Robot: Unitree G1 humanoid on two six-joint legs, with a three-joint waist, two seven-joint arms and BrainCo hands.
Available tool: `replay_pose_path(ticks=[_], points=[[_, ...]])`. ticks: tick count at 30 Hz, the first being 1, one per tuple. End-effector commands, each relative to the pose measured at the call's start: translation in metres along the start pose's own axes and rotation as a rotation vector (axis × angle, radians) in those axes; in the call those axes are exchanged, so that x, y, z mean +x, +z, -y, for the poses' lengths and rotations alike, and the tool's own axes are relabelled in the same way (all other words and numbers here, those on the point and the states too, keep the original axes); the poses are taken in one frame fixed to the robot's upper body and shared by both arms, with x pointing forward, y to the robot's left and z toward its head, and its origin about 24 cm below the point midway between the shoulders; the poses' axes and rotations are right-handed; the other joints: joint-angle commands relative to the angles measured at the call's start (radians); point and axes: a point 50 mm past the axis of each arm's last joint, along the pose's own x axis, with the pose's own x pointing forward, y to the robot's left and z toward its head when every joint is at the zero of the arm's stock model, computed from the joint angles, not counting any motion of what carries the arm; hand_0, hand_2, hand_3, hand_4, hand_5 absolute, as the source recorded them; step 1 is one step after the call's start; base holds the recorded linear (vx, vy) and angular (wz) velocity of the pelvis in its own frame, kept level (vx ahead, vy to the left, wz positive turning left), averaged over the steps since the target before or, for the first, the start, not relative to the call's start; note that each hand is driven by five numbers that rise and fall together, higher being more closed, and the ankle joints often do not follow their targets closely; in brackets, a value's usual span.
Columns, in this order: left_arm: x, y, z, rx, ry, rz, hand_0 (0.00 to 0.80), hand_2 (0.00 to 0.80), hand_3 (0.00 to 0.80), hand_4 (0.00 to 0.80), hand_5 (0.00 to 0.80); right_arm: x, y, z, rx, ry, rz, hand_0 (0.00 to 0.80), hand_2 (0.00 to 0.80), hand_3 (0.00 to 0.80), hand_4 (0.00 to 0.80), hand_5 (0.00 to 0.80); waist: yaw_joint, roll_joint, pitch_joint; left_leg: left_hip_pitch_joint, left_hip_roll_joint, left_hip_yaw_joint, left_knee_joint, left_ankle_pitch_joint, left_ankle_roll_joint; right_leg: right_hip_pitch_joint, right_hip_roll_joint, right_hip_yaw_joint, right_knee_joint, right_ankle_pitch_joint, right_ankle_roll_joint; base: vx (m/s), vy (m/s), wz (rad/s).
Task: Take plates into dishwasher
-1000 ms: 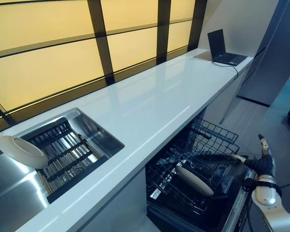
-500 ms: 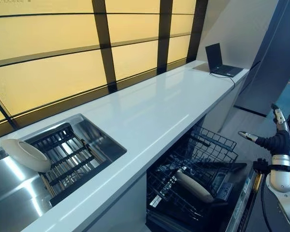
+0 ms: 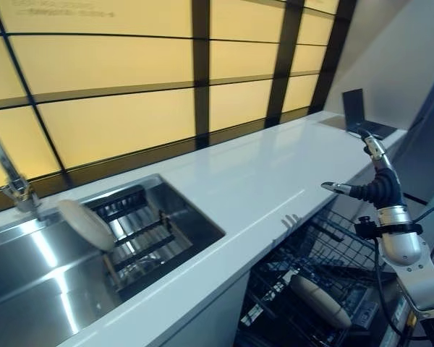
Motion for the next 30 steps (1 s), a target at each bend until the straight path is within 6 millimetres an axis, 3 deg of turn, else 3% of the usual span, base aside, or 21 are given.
replay_pose_path(ticks=[1, 2, 4, 6, 7, 10, 12, 18, 20, 21, 22, 25, 30], points=[[-0.004, -0.009, -0.028, 0.072, 0.082, -0.040, 0.000, 0.000, 0.000, 0.000, 0.000, 0.036, 0.036, 0.024, -0.028, -0.103, 0.196, 0.000, 0.000, 0.000, 0.000, 0.000, 0.020, -0.013, 0.001, 0.029, -0.064, -0.088, 0.027, -0.122, 0.032, -0.007, 0.067, 0.115, -0.114, 0.050, -0.007, 0.230, -0.071, 0.77], [-0.004, -0.009, -0.029, 0.072, 0.085, -0.042, 0.000, 0.000, 0.000, 0.000, 0.000, 0.037, 0.036, 0.024, -0.028, -0.101, 0.196, 0.000, 0.000, 0.000, 0.000, 0.000, 0.016, -0.014, 0.001, 0.030, -0.064, -0.097, 0.027, -0.123, 0.031, -0.004, 0.070, 0.115, -0.134, 0.045, -0.008, 0.271, -0.163, 1.02], [-0.006, -0.007, -0.044, 0.095, 0.108, -0.050, 0.000, 0.000, 0.000, 0.000, 0.000, 0.042, 0.036, 0.028, -0.040, -0.095, 0.183, 0.000, 0.000, 0.000, 0.000, 0.000, -0.005, -0.032, -0.003, 0.046, -0.081, -0.164, 0.022, -0.134, 0.020, -0.007, 0.110, 0.176, -0.366, 0.030, 0.005, 0.270, -0.172, 1.02], [-0.006, -0.005, -0.047, 0.098, 0.113, -0.050, 0.000, 0.000, 0.000, 0.000, 0.000, 0.043, 0.037, 0.030, -0.044, -0.091, 0.180, 0.000, 0.000, 0.000, 0.000, 0.000, -0.017, -0.035, -0.004, 0.053, -0.088, -0.197, 0.018, -0.141, 0.017, -0.008, 0.137, 0.209, -0.451, 0.020, 0.013, 0.197, -0.110, 1.03], [-0.005, -0.002, -0.049, 0.104, 0.116, -0.050, 0.000, 0.000, 0.000, 0.000, 0.000, 0.045, 0.040, 0.031, -0.054, -0.091, 0.181, 0.000, 0.000, 0.000, 0.000, 0.000, -0.028, -0.038, -0.003, 0.064, -0.097, -0.231, 0.012, -0.148, 0.014, -0.019, 0.170, 0.225, -0.504, 0.024, 0.021, 0.241, -0.173, 1.38], [-0.005, -0.001, -0.048, 0.087, 0.124, -0.050, 0.000, 0.000, 0.000, 0.000, 0.000, 0.049, 0.045, 0.031, -0.049, -0.079, 0.197, 0.000, 0.000, 0.000, 0.000, 0.000, -0.025, -0.043, -0.001, 0.082, -0.102, -0.263, -0.006, -0.146, 0.013, -0.024, 0.195, 0.213, -0.517, 0.022, 0.021, 0.134, -0.182, 0.94], [-0.006, -0.005, -0.050, 0.052, 0.127, -0.058, 0.000, 0.000, 0.000, 0.000, 0.000, 0.054, 0.050, 0.030, -0.045, -0.066, 0.217, 0.000, 0.000, 0.000, 0.000, 0.000, -0.002, -0.050, -0.020, 0.074, -0.102, -0.284, -0.021, -0.126, 0.001, 0.048, 0.195, 0.200, -0.553, 0.001, 0.001, 0.057, -0.275, 0.87], [-0.004, -0.008, -0.036, 0.015, 0.075, -0.044, 0.000, 0.000, 0.000, 0.000, 0.000, 0.067, 0.059, 0.022, -0.082, -0.009, 0.224, 0.000, 0.000, 0.000, 0.000, 0.000, 0.035, -0.049, -0.052, 0.059, -0.059, -0.255, -0.026, -0.095, -0.049, 0.179, 0.190, 0.133, -0.621, -0.063, -0.040, 0.056, -0.204, 0.55], [-0.003, -0.002, -0.027, 0.019, 0.051, -0.017, 0.000, 0.000, 0.000, 0.000, 0.000, 0.071, 0.059, 0.021, -0.124, 0.016, 0.214, 0.000, 0.000, 0.000, 0.000, 0.000, 0.047, -0.051, -0.055, 0.049, -0.047, -0.231, -0.009, -0.092, -0.064, 0.206, 0.186, 0.092, -0.640, -0.072, -0.052, 0.000, -0.171, 0.50], [-0.002, 0.006, -0.020, 0.034, 0.033, 0.015, 0.000, 0.000, 0.000, 0.000, 0.000, 0.072, 0.055, 0.023, -0.202, 0.042, 0.196, 0.000, 0.000, 0.000, 0.000, 0.000, 0.052, -0.053, -0.057, 0.036, -0.045, -0.196, 0.010, -0.093, -0.070, 0.223, 0.184, 0.055, -0.657, -0.074, -0.058, -0.029, -0.125, 0.56], [-0.001, 0.007, -0.019, 0.034, 0.030, 0.020, 0.000, 0.000, 0.000, 0.000, 0.000, 0.072, 0.055, 0.023, -0.212, 0.046, 0.193, 0.000, 0.000, 0.000, 0.000, 0.000, 0.052, -0.053, -0.058, 0.034, -0.045, -0.191, 0.014, -0.095, -0.071, 0.226, 0.183, 0.049, -0.661, -0.074, -0.058, -0.041, -0.107, 0.64], [-0.001, 0.018, -0.013, 0.053, 0.011, 0.056, 0.000, 0.000, 0.000, 0.000, 0.000, 0.072, 0.051, 0.029, -0.282, 0.088, 0.172, 0.000, 0.000, 0.000, 0.000, 0.000, 0.045, -0.049, -0.068, 0.029, -0.043, -0.123, 0.009, -0.091, -0.079, 0.237, 0.184, -0.009, -0.673, -0.080, -0.062, -0.054, -0.047, 0.60], [0.000, 0.014, -0.012, 0.062, 0.009, 0.031, 0.000, 0.000, 0.000, 0.000, 0.000, 0.075, 0.068, 0.030, -0.464, 0.182, 0.309, 0.000, 0.000, 0.000, 0.000, 0.000, 0.049, -0.054, -0.087, 0.030, -0.045, -0.127, -0.039, -0.058, -0.083, 0.244, 0.199, -0.034, -0.681, -0.084, -0.065, -0.039, 0.012, 0.37]])
